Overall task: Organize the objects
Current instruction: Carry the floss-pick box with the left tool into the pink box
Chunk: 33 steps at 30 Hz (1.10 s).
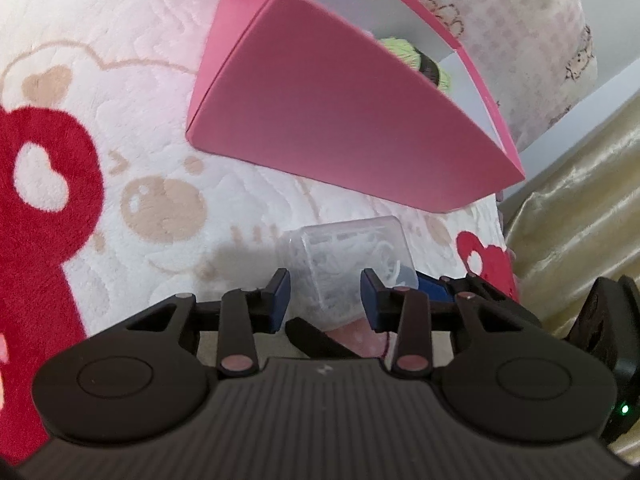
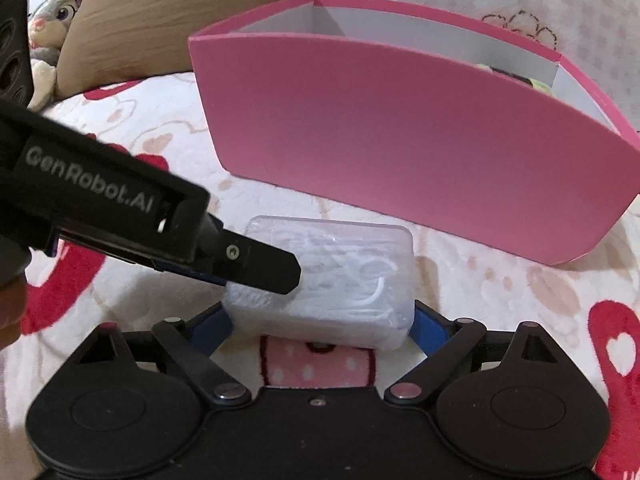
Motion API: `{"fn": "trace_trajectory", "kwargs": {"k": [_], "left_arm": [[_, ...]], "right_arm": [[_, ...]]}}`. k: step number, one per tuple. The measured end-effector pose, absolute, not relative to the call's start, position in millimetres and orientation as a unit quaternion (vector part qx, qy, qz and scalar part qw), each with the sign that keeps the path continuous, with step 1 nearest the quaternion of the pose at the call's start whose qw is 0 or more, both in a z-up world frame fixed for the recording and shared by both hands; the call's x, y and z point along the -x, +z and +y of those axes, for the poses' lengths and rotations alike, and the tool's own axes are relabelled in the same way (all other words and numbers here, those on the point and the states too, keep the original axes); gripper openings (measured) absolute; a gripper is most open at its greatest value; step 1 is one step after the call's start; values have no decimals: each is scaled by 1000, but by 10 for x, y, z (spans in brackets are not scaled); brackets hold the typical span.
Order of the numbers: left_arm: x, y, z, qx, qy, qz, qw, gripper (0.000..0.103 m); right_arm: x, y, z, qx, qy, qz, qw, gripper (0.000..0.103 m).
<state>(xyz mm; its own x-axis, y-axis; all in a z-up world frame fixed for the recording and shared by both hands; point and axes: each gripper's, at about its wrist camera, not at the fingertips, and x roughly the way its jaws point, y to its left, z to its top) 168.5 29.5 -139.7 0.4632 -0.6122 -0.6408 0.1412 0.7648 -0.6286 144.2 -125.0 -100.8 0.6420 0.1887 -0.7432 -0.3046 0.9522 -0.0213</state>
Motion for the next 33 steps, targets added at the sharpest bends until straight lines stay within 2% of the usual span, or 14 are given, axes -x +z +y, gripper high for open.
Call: {"fn": "trace_trajectory", "kwargs": {"k": [19,33], "left_arm": [[-1186,-274,19,184,-279,414,847,38],[-839,397,-302,122,-271,347,889,39]], "right_arm": [[-772,-38,-1372,99,94,322,937,95],[-625,528,-1644,91,106,268,953,95]]}}
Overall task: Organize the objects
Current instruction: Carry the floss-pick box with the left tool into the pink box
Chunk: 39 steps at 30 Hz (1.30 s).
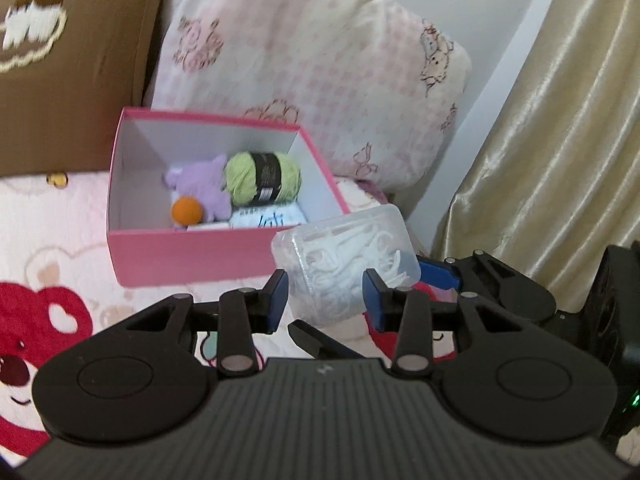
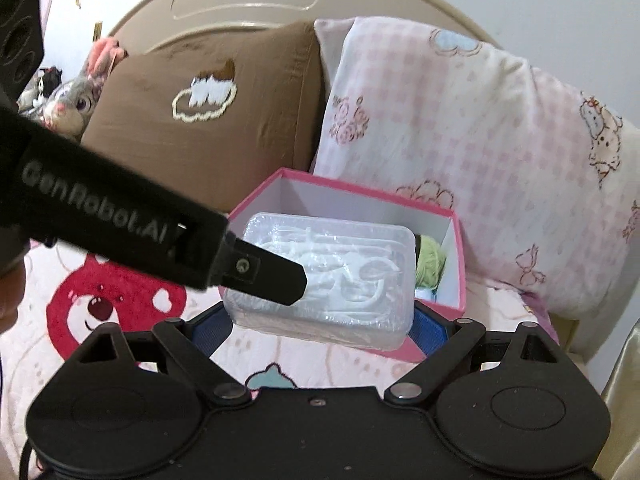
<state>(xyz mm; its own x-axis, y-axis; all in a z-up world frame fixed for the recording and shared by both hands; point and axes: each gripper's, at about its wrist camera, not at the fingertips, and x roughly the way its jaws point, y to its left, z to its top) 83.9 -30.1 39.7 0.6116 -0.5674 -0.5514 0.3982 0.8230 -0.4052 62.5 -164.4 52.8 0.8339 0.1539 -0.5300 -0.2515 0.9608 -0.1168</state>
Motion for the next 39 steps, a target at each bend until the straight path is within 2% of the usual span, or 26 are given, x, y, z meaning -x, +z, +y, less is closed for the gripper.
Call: {"fn": "trace_trajectory", "kwargs": {"k": [8,13,25,28,33,39], "left_arm": [[-960,634,-398,129,-270,367,881,39],[-1113,777,-393,148,-271,353,883,39],[-1744,835,-425,140,-250,354,890,37],[-1887,772,-473,138,-247,368,886,38],[-2203,556,-523,149,-230,391,879,40],[-2681,121,-580,173,-213,440,855,42]], "right_arm": [[-623,676,-1685,121,100,261,952,95],[-754,886,-1737,147,109,242,953,95],[-1413,943,-1974,92,190,260,942,95],[-1555,915,-2019,82,187,268,941,90],[-1908,792,-2145,59,178,302,935,76],[-2367,501,-2234,42,168,358,917,71]]}}
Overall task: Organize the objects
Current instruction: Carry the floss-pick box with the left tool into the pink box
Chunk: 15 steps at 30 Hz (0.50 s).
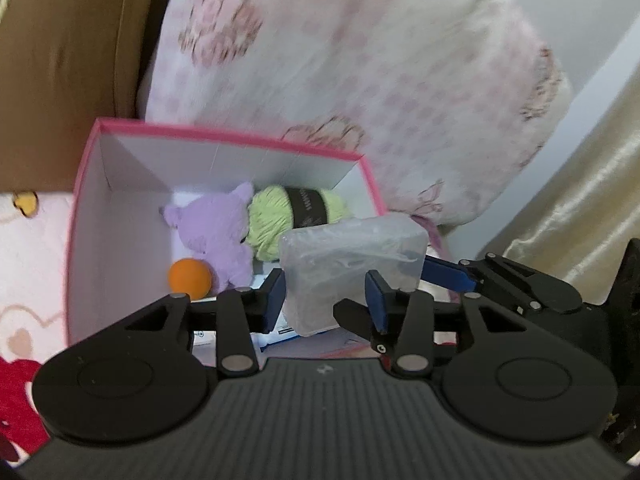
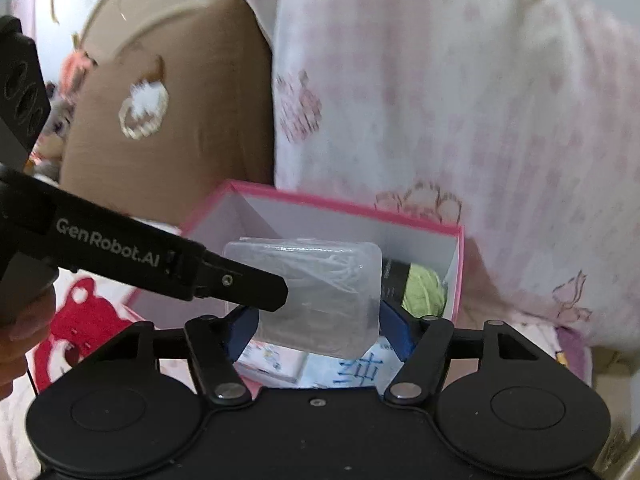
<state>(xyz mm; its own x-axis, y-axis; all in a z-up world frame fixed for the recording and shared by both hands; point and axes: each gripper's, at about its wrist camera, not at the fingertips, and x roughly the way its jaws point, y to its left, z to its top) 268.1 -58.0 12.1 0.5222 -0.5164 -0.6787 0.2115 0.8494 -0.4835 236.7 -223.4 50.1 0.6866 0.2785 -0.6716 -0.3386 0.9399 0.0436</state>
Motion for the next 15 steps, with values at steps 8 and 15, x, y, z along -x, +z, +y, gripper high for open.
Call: {"fn": "trace_trajectory", "kwargs": {"k": [8,15], "left_arm": [[-3114,-584,-562,248,-184,513,801,42],[-3272,-821,-599,259,-168,533,788,39]], "right_arm": [[-2875,43,-2136,54,128,468,873,67],[-3072,-137,-2100,77,126,498,855,67]]}}
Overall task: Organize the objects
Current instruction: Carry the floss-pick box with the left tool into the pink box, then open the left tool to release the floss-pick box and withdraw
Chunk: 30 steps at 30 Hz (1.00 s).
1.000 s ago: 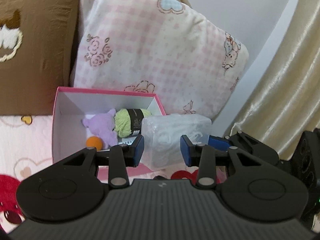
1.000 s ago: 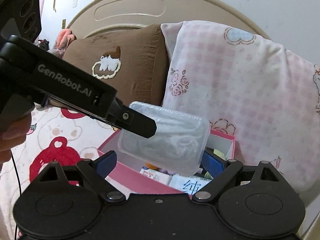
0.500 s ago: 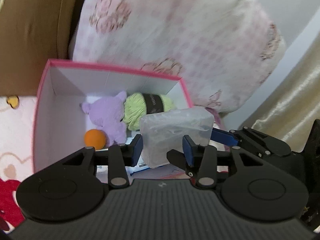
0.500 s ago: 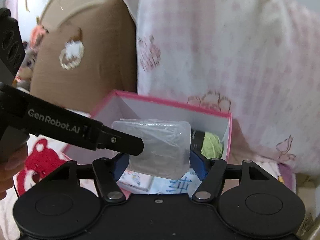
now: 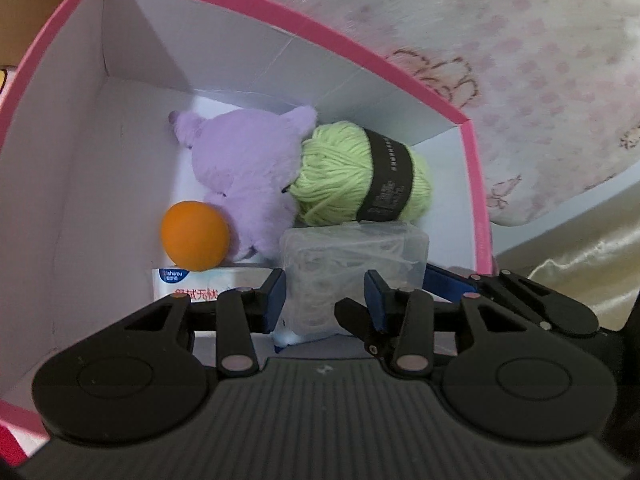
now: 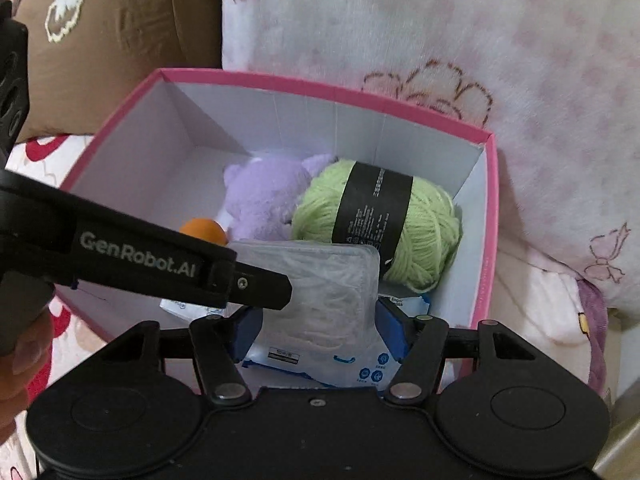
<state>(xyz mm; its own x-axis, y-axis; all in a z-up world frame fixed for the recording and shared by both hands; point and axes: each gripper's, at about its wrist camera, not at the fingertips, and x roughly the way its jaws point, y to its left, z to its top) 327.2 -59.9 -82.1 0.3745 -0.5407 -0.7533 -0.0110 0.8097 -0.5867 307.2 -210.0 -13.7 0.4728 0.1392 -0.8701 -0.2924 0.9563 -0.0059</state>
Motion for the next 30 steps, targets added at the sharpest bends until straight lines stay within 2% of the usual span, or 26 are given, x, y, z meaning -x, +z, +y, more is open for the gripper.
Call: {"fn": "trace_trajectory", "kwargs": {"k": [4,7,8,9,11,17,20,26,27,30], "left_arm": [[-3325,-888,-653,254,-159,533,791,39],[-3335,-900,-686,247,-157,533,794,34],[-3335,-909,-711,244,-154,533,795,32],[-3336,-917,-731,243,-153,532,796,32],[-3340,-939,-775,248,-154,534,794,32],[-3340,-931,-891,238,-150,531,799,32],[-3338,-935,-922,234,-146,533,800,32],[-3361,-851,-916,224,-139,536,802,30],[-3343,-809,-917,218,-141,532,806,30],[-3244,-599,-911,202,-158,517,816,32]], "right_arm": [[-3060,-129,-2054,93,125,488,859,67],[-2953,-102,-2046,109,133,464,869,66],[-2916,-97,-2055,113,135,459,871,62],[-2883,-93,-2063,117,138,456,872,53],[-2851,-85,-2087,125,138,450,873,45],[-2881,-163,-2179,128,128,458,870,44],[-2923,-218,-2229,117,122,467,868,40],[-2808,-124,-2319,83,133,447,881,41],[-2749,-76,-2339,78,134,438,885,46],[-2567,78,-2425,48,134,410,901,52]]}}
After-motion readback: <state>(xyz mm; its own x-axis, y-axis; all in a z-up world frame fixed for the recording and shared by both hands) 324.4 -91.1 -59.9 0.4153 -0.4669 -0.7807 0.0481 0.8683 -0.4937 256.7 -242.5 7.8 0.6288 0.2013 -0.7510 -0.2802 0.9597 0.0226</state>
